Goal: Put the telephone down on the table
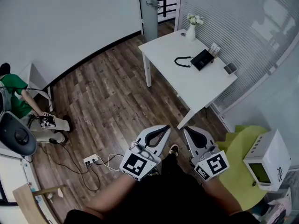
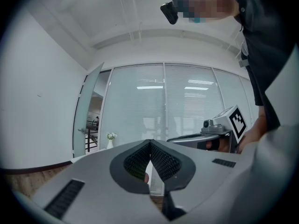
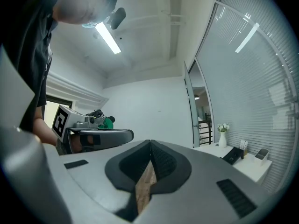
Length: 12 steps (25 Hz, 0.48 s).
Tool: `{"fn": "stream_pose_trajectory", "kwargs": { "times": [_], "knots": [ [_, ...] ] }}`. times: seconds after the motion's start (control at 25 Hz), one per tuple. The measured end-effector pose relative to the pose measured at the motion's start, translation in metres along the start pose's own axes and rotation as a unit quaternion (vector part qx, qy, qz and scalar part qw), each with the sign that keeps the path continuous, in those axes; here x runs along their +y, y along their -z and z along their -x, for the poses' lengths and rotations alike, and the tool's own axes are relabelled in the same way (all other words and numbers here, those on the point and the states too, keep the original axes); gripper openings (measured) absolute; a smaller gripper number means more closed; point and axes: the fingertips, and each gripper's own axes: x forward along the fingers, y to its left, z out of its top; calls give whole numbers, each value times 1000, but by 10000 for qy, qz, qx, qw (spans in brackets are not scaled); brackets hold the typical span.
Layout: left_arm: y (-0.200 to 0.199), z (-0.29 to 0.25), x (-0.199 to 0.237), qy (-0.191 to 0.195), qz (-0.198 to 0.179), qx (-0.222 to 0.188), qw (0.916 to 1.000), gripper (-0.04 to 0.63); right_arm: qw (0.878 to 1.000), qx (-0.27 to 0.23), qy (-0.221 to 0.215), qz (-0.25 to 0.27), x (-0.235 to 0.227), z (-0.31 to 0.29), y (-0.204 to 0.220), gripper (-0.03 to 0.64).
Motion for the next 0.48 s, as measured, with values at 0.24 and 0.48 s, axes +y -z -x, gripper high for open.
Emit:
{"fn": "stream_pose_trajectory", "kwargs": {
  "times": [0.24,0.48],
  "knots": [
    [-1,-48,36,-181,-42,116,9998,6,9998,-59,-195,6,-51,-35,-7,21],
    [-1,-109,66,-301,-60,232,9993,6,9993,-69,-370,-47,-109,-66,-12,21]
  ]
}}
